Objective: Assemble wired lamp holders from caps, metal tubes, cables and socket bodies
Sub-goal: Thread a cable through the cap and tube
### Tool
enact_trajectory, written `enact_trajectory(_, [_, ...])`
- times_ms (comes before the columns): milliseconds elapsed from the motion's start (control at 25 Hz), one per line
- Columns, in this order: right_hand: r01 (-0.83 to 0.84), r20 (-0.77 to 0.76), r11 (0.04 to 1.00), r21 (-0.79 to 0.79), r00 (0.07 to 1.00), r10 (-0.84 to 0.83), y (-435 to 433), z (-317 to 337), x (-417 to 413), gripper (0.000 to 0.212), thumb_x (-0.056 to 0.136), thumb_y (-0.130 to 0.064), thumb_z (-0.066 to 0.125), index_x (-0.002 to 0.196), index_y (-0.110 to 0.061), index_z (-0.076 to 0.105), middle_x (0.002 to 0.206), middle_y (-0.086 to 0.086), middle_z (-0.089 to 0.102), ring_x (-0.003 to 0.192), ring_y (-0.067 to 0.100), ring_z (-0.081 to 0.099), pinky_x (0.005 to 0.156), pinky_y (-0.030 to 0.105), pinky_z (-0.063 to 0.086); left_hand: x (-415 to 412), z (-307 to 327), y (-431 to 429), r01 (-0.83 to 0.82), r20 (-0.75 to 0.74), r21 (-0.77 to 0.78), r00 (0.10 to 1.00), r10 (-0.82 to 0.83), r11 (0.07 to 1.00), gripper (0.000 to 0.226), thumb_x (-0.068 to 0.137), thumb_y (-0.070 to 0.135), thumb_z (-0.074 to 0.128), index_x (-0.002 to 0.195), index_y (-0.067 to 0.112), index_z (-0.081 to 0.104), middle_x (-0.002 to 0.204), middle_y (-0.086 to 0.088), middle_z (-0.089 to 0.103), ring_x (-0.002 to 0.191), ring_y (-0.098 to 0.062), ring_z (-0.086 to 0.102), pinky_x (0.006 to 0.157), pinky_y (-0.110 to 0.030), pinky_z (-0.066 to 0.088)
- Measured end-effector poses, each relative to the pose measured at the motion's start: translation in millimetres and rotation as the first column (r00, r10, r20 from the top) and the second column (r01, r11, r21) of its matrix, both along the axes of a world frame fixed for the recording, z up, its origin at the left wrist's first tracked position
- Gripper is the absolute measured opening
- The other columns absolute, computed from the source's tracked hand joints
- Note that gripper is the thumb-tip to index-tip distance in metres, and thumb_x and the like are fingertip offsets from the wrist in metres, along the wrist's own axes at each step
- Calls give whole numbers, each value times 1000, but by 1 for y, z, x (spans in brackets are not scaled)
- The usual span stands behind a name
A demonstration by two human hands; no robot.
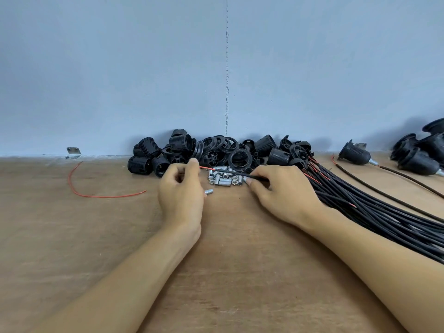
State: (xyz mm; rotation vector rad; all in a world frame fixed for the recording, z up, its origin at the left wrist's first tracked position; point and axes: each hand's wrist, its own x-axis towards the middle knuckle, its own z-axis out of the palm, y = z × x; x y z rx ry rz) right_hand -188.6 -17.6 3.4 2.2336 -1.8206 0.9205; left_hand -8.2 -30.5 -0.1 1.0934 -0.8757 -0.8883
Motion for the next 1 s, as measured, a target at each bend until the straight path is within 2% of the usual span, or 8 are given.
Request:
enact_trajectory(120, [143,2,986,-80,990,-143,-5,2,-5,33,101,-50,43,94,-26,64,74,-6,66,77,27,63,63,34,38,-3,1,3,76,112,-15,991,-73,997,28,91,45,68,91,20,56,82,-1,61,63,-13,54,64,-32,47])
enact_trajectory(240, [61,318,985,-162,948,-6,-5,9,-2,39,103,-48,43,75,-22,52,55,-6,48,54,14,47,52,33,34,-16,-1,11,329,338,26,886,-318,944,30,80,47,58,104,30,51,106,0,64,89,-21,61,83,-39,47])
enact_trajectory(320, [10,516,982,-190,852,92,-6,14,1,35,103,-42,48,79,-20,61,60,-1,54,54,10,44,54,29,37,-22,-5,16,433,433,70,799,-418,899,29,82,45,59,107,37,48,114,6,65,97,-20,63,92,-39,48])
enact_trajectory(400, [-36,708,988,-148,694,131,-8,20,5,24,101,-35,52,91,-22,70,64,-3,60,58,9,50,58,27,42,-21,-10,17,462,489,67,757,-433,884,31,85,42,73,107,37,52,108,13,68,88,-5,61,84,-25,48])
enact_trajectory(520, [-181,939,976,-120,297,170,-11,30,6,30,105,-33,48,95,-18,72,65,-8,58,57,9,50,55,25,42,-16,-12,14,473,560,81,706,-433,877,31,78,32,86,99,34,64,91,15,72,78,6,62,69,-8,42])
enact_trajectory(640, [-197,975,977,-83,189,121,-10,33,2,42,107,-43,41,85,-18,66,61,-4,56,52,12,49,50,23,42,-16,-13,13,482,617,80,663,-423,873,32,73,26,90,97,33,70,90,18,73,83,8,63,72,-7,44])
enact_trajectory(760, [-258,995,963,-80,31,91,-6,36,4,38,105,-44,45,81,-18,58,56,-6,39,42,10,28,38,21,25,-16,-13,12,507,631,52,652,-421,861,33,72,25,91,97,34,72,91,23,72,86,6,65,74,-7,46])
enact_trajectory(1000, [-333,931,915,-226,-351,102,-1,53,12,35,106,-28,42,74,-16,45,57,-5,27,47,10,23,44,22,23,-20,-12,13,585,597,35,638,-487,810,35,70,28,92,96,36,71,89,17,75,81,2,68,71,-7,46])
